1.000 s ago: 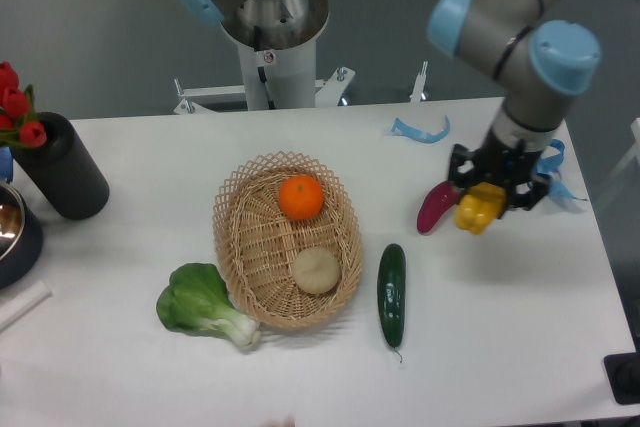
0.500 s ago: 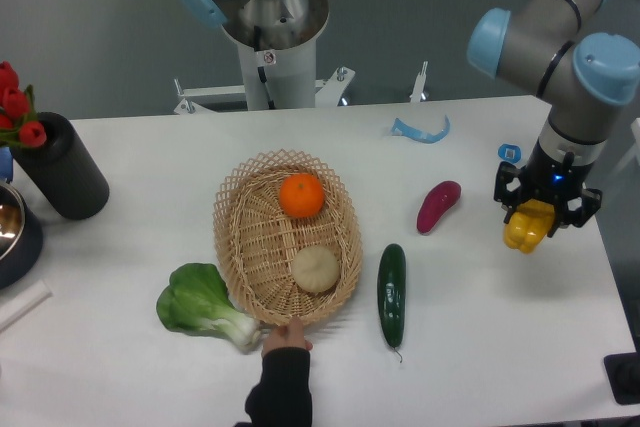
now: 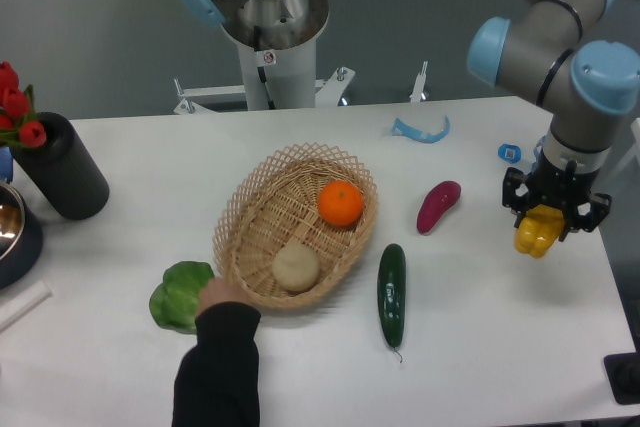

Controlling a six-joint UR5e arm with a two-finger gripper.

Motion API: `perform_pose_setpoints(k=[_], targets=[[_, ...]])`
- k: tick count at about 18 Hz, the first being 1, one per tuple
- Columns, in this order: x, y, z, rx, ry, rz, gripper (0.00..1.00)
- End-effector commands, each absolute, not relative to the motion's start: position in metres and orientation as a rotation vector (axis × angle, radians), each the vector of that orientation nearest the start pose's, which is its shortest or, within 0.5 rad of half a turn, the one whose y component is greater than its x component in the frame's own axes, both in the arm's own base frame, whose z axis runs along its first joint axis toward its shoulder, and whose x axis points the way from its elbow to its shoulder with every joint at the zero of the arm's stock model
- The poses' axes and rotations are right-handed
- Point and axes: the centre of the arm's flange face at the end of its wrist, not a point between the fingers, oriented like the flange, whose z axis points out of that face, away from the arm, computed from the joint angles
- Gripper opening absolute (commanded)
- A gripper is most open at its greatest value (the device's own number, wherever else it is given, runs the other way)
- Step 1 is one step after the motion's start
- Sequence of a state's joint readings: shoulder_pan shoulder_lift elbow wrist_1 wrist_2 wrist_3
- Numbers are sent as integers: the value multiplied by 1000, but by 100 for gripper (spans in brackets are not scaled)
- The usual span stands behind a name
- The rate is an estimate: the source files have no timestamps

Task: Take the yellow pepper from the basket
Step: 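Raise the held pepper and hold it beside the sweet potato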

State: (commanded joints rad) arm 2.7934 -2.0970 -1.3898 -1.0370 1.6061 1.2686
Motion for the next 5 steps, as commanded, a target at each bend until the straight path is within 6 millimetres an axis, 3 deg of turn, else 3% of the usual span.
perform_pose_setpoints(k=[5], targets=[[-618, 357, 327, -3091, 56, 321, 50]])
